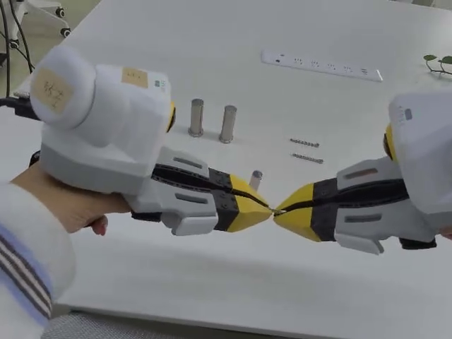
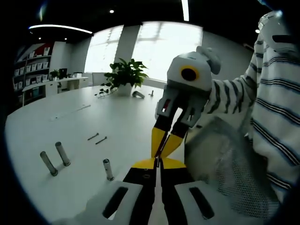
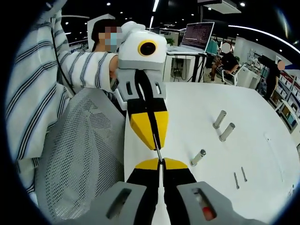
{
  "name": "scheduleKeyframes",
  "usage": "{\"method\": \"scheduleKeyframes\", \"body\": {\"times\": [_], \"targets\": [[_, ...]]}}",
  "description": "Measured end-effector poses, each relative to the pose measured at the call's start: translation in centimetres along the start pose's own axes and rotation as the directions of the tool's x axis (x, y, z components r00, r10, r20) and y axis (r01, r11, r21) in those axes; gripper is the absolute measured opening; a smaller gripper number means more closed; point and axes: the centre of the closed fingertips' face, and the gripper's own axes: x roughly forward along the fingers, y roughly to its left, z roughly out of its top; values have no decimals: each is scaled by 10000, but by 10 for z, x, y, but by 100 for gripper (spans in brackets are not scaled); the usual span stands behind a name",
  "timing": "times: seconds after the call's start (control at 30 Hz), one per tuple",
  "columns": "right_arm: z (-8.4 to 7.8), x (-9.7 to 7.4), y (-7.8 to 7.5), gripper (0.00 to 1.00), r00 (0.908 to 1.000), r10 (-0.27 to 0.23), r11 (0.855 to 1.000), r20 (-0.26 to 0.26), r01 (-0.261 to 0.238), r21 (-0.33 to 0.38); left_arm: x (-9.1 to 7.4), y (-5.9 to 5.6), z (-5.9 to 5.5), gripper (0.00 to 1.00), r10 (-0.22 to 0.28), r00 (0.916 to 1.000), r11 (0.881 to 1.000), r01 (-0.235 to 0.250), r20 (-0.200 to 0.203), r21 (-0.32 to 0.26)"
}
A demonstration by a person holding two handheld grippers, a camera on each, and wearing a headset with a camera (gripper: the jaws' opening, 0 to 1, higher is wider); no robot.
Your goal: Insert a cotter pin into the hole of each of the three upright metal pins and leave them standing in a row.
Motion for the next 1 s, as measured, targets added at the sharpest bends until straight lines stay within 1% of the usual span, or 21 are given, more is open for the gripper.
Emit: {"method": "scheduleKeyframes", "body": {"times": [0.1,0.2,0.33,0.43,0.53,0.63,0.73,0.77,0.8,0.83,0.93,1.0], "targets": [[0,-1,0,0,10000,24,10000,47,-24,61,2,1,-2,0,-31,9999,9995,35,-132,316],[-2,-1,-1,0,10000,45,10000,15,-45,83,3,1,-5,0,-142,9995,9994,151,-291,309],[-7,1,-5,0,9998,-58,9999,-164,60,112,5,5,-5,0,-95,9996,9984,110,-284,548],[-12,2,-11,0,9991,-222,9994,-368,232,254,3,13,-7,0,73,9994,9979,-50,-341,650],[-23,1,-22,0,9956,-539,9973,-764,575,466,0,21,-7,0,148,9993,9988,-133,-329,462],[-31,-1,-32,0,9900,-930,9914,-1057,1019,816,0,31,-8,2,407,9985,9986,-394,-371,365],[-43,-2,-44,0,9766,-1493,9775,-1546,1693,1255,-1,43,-10,9,748,9961,9966,-730,-478,377],[-46,-2,-46,0,9733,-1604,9736,-1645,1834,1359,0,48,-11,11,885,9947,9955,-865,-533,395],[-48,-1,-48,0,9708,-1684,9707,-1709,1934,1423,0,52,-12,13,977,9936,9946,-955,-564,407],[-51,2,-49,0,9680,-1765,9672,-1785,2042,1514,1,58,-13,14,1158,9914,9927,-1134,-612,415],[-58,8,-52,0,9615,-1859,9628,-2023,2194,1576,3,67,-15,16,1251,9894,9921,-1238,-738,220],[-60,11,-55,0,9579,-1921,9588,-2135,2296,1671,5,74,-17,20,1382,9862,9903,-1364,-914,254]]}}
